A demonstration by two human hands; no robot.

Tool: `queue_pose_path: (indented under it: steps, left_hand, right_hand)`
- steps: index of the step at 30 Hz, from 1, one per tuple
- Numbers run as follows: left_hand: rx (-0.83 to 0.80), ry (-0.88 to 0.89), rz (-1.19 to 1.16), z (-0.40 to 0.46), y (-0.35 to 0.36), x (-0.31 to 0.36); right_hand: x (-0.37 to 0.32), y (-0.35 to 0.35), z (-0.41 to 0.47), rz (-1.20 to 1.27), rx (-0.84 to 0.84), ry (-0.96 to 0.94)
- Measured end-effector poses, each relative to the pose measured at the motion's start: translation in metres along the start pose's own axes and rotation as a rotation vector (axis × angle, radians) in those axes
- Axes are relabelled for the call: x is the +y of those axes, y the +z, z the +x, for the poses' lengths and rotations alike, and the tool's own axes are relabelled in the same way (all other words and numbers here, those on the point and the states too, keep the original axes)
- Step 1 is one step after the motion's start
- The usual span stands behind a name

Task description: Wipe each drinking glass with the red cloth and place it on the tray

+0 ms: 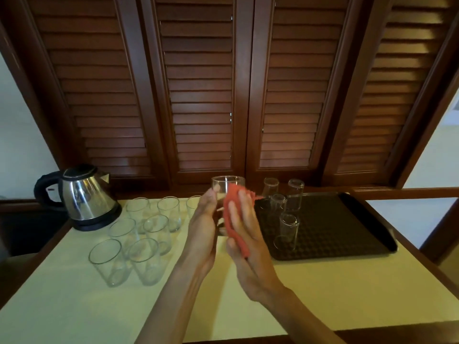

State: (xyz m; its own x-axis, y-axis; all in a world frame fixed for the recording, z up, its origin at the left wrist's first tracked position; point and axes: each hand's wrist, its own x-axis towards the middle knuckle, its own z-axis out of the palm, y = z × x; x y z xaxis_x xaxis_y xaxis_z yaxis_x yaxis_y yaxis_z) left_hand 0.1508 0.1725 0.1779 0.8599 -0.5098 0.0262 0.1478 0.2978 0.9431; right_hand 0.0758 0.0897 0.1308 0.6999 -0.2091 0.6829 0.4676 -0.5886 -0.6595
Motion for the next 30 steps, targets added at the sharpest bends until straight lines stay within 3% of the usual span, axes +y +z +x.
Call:
queue_pose_path:
  steps: [3,6,8,13,17,19,22,24,27,30]
  left_hand:
    - [-0.143,-0.02,0.085,-0.011,0.005,-0.016]
    - [-0.135,0.02,-0.023,-0.009,0.005,-0.005]
    - [-0.087,-0.01,-0.187,-0.001,-0.001,0.005]
    - [-0.099,0.027,0.019,-0.009,0.003,-0.008]
    - [-0.068,-0.035,-0.098,0.0,-0.002,0.001]
    - [-0.08,0.018,-0.061,0.001,-0.005,0.005]
    - [-0.095,0.063,0.084,-0.008,-0.001,-0.004]
    - [-0.116,0.073,0.084,-0.007,-0.001,-0.009]
    - [-0.013,0.086,-0.034,0.003,-0.004,-0.003]
    - [-0.006,0.106,0.112,0.0,-0.002,-0.012]
  right_hand:
    - [-0.011,-0.007,0.028,0.127,0.151,0.216]
    - [-0.021,0.0,0.017,-0.053,0.041,0.045]
    - [-0.016,0.001,-0.002,-0.047,-0.07,-0.029]
    - [-0.019,-0.012,0.034,0.1,0.075,0.203]
    - [-0.017,0.002,0.007,-0.076,-0.07,0.008]
    - [-0.013,0.002,-0.001,0.053,-0.084,0.071]
    - [-0.019,-0.009,0.029,0.206,0.067,0.242]
    - [-0.024,-0.007,0.033,0.124,0.061,0.185]
    - [-0.016,0.005,0.006,0.0,-0.023,0.042]
    - [-0.017,0.0,0.014,0.147,0.044,0.212]
